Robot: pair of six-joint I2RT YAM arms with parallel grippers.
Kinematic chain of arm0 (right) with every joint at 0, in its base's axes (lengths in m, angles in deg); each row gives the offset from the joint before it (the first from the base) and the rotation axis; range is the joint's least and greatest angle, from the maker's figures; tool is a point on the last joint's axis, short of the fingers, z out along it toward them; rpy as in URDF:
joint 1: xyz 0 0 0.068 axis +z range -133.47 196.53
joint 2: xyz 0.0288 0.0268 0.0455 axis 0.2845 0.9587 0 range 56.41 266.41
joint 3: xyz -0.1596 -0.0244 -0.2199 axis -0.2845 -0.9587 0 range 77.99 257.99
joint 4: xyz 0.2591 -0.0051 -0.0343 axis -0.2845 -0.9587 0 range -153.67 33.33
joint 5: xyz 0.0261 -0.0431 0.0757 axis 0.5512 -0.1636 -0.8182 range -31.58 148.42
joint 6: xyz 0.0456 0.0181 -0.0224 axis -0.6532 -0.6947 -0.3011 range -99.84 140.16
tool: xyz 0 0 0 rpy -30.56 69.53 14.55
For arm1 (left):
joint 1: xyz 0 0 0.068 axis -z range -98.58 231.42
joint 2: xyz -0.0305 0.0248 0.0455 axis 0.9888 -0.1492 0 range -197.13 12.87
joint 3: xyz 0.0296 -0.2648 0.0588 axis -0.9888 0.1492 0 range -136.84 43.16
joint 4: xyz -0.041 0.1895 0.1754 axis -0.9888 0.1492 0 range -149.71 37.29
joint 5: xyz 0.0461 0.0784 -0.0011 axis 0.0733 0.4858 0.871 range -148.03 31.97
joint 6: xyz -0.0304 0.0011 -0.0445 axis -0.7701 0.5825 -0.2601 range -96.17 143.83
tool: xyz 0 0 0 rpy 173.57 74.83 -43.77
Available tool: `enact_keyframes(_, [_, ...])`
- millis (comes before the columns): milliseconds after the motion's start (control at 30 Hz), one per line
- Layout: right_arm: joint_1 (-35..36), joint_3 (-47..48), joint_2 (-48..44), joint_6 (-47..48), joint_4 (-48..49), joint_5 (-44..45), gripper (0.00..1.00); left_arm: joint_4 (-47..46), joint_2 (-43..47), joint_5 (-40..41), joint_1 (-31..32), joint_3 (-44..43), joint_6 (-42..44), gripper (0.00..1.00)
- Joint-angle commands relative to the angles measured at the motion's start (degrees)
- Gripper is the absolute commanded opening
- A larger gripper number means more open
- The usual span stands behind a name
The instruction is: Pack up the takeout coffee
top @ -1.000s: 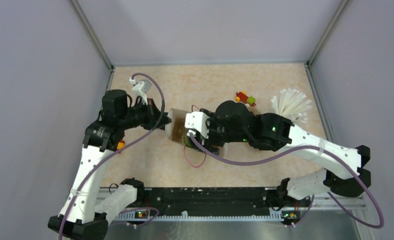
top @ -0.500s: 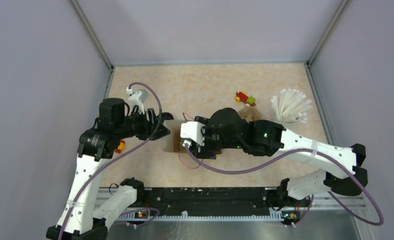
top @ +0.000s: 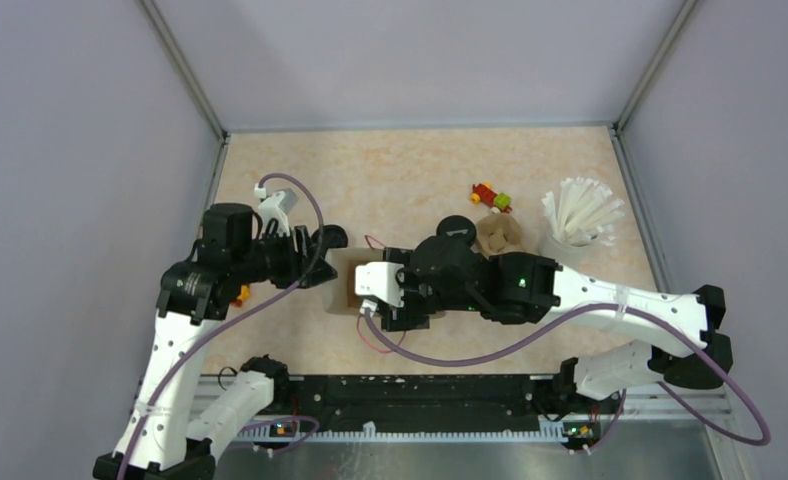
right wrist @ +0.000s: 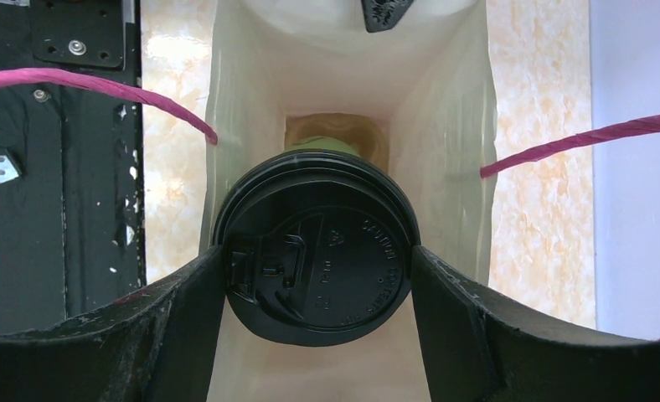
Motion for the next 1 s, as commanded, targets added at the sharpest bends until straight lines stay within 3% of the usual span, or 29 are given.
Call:
enact_keyframes(0, [1.14,0.16,-0.11,0.53,2.81,2.42,0.66,-1.28,1.29,0.25,-0.21,1.58,0.67,0.44])
enact_keyframes(133, [1.39,0.8,0.06,0.97,4.23,7.73,0.66,-7.1,3.38,-1.97,-0.21,4.28,0.51,0.18])
enact_keyframes(267, [1.38,0.32,0.28,3.58,5.9,10.97,0.66,-14.09,4.0,-2.2,-0.21,4.55,3.82,0.04])
enact_keyframes(433, [1.38,-0.35,0.83,5.22,5.1,11.37,0.66,-21.07,3.85,-7.08,-0.21,6.41,7.72,0.0])
enact_keyframes(600, [1.39,-2.02,0.19,5.8,3.67,9.92,0.66,-26.79,5.34,-10.19,-0.21,10.01,6.39,0.0])
enact_keyframes(667, [1.36,-3.17,-0.29,5.84,3.71,8.81,0.66,-27.24,6.26,-9.32,-0.22,11.27,5.46,0.1])
enact_keyframes(767, [1.48,-4.24,-0.18,5.75,3.7,8.27,0.66,-22.73,6.56,-6.06,-0.25,9.99,4.21,0.47])
enact_keyframes(800, [1.53,-4.5,-0.08,5.8,3.94,8.65,0.66,-19.49,6.82,-4.37,-0.21,9.12,3.54,0.54])
enact_keyframes(967, [1.79,-6.1,-0.06,6.2,5.12,10.36,0.66,-10.29,8.11,-3.76,-0.2,7.32,4.3,0.61])
